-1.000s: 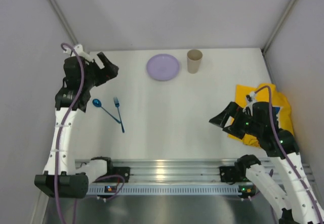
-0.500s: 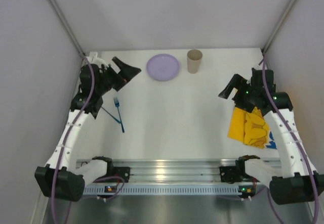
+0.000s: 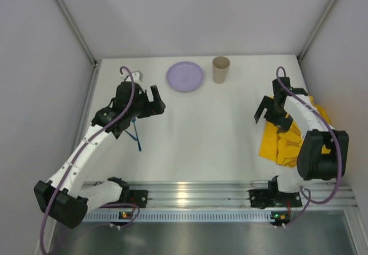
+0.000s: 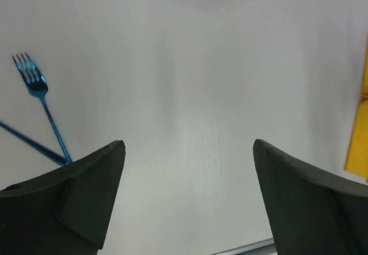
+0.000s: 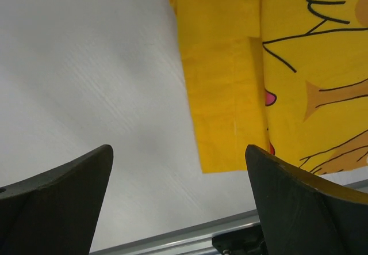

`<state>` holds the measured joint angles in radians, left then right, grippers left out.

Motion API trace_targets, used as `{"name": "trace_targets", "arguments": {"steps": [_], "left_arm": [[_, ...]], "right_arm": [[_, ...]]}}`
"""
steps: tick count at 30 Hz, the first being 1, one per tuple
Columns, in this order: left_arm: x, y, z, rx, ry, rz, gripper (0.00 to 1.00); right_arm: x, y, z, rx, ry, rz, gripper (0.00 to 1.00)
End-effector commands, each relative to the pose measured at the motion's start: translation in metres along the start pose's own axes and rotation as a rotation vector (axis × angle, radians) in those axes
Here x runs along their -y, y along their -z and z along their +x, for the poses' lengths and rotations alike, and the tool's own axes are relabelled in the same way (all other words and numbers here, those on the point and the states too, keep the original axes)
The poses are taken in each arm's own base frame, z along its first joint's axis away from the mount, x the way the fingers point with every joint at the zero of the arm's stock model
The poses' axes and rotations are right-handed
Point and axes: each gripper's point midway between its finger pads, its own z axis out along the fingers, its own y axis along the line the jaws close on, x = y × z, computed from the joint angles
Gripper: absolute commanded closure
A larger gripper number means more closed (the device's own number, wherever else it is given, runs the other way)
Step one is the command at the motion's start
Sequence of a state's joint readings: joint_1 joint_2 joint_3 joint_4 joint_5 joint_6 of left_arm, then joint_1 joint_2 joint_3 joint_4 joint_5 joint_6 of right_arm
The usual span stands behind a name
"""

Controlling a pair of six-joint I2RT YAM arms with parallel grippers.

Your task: Set the dinner table for one person

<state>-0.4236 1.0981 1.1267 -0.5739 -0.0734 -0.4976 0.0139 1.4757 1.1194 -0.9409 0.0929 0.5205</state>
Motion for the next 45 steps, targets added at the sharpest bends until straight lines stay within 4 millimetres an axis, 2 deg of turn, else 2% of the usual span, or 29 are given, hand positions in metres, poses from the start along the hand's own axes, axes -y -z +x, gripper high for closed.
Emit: {"name": "trace_targets", "arguments": {"steps": [1,4,8,13,16,17,18,20,23,26,27,29,30,31,32,33,34,35,36,37,38,39,42,43,45], "left_arm": [[-0.017,0.0,0.02,-0.059,0.017,-0.08,0.01],[-0.02,-0.004,0.028,-0.091,0.0,-0.086,0.04],[-0.025,-0.005,0.028,-0.096,-0.026,-0.109,0.04],[-0.026,-0.008,0.03,-0.11,-0.027,-0.119,0.04],[-0.027,-0.012,0.034,-0.122,-0.02,-0.125,0.04],[-0.027,-0.015,0.035,-0.127,-0.021,-0.128,0.04],[-0.027,-0.017,0.037,-0.133,-0.019,-0.126,0.04],[-0.028,-0.022,0.04,-0.145,-0.013,-0.13,0.04],[-0.024,-0.028,0.041,-0.155,0.001,-0.119,0.04],[-0.022,-0.033,0.04,-0.159,0.014,-0.121,0.04],[-0.022,-0.034,0.038,-0.155,0.018,-0.127,0.04],[-0.025,-0.036,0.036,-0.149,0.024,-0.154,0.04],[-0.025,-0.036,0.031,-0.14,0.026,-0.161,0.04],[-0.029,-0.034,0.029,-0.132,0.027,-0.189,0.03],[-0.029,-0.033,0.023,-0.118,0.03,-0.195,0.03],[-0.03,-0.031,0.02,-0.108,0.03,-0.208,0.03],[-0.033,-0.027,0.02,-0.107,0.029,-0.223,0.03],[-0.036,-0.024,0.013,-0.084,0.028,-0.245,0.03],[-0.038,-0.021,0.012,-0.08,0.026,-0.257,0.02],[-0.039,-0.018,0.01,-0.075,0.019,-0.264,0.02],[-0.042,-0.013,0.006,-0.065,0.015,-0.282,0.01],[-0.044,-0.01,0.005,-0.065,0.008,-0.289,0.02],[-0.047,0.002,0.006,-0.068,0.005,-0.301,0.02],[-0.048,0.004,0.008,-0.073,0.004,-0.302,0.01],[-0.052,0.01,0.018,-0.095,0.005,-0.308,0.02]], "right_arm": [[0.017,-0.022,-0.025,0.039,-0.024,0.061,0.0],[0.016,-0.044,-0.03,0.012,-0.033,0.078,0.03],[0.018,-0.073,-0.03,-0.037,-0.048,0.113,0.21],[0.016,-0.093,-0.027,-0.068,-0.047,0.117,0.4],[0.019,-0.102,-0.019,-0.098,-0.036,0.129,0.69],[0.02,-0.104,-0.015,-0.113,-0.034,0.131,0.84],[0.02,-0.107,-0.008,-0.129,-0.029,0.126,0.91],[0.021,-0.109,-0.002,-0.145,-0.024,0.123,1.0],[0.016,-0.109,0.016,-0.17,-0.006,0.098,1.0],[-0.022,-0.098,0.031,-0.174,0.059,0.006,1.0],[-0.052,-0.09,0.045,-0.191,0.098,-0.062,1.0],[-0.094,-0.069,0.054,-0.18,0.148,-0.157,1.0],[-0.131,-0.052,0.081,-0.215,0.201,-0.236,1.0],[-0.153,-0.041,0.092,-0.225,0.227,-0.285,1.0],[-0.186,-0.019,0.094,-0.207,0.255,-0.361,1.0],[-0.219,0.003,0.125,-0.243,0.307,-0.431,1.0],[-0.239,0.013,0.138,-0.261,0.334,-0.468,1.0],[-0.275,0.043,0.137,-0.231,0.36,-0.559,1.0],[-0.295,0.064,0.164,-0.255,0.419,-0.611,1.0],[-0.309,0.064,0.174,-0.269,0.45,-0.616,0.98],[-0.325,0.09,0.18,-0.258,0.488,-0.643,0.44],[-0.329,0.092,0.178,-0.239,0.513,-0.635,0.01],[-0.326,0.089,0.164,-0.203,0.502,-0.594,0.0],[-0.321,0.094,0.157,-0.185,0.49,-0.599,0.0],[-0.299,0.081,0.146,-0.171,0.452,-0.542,0.0]]}}
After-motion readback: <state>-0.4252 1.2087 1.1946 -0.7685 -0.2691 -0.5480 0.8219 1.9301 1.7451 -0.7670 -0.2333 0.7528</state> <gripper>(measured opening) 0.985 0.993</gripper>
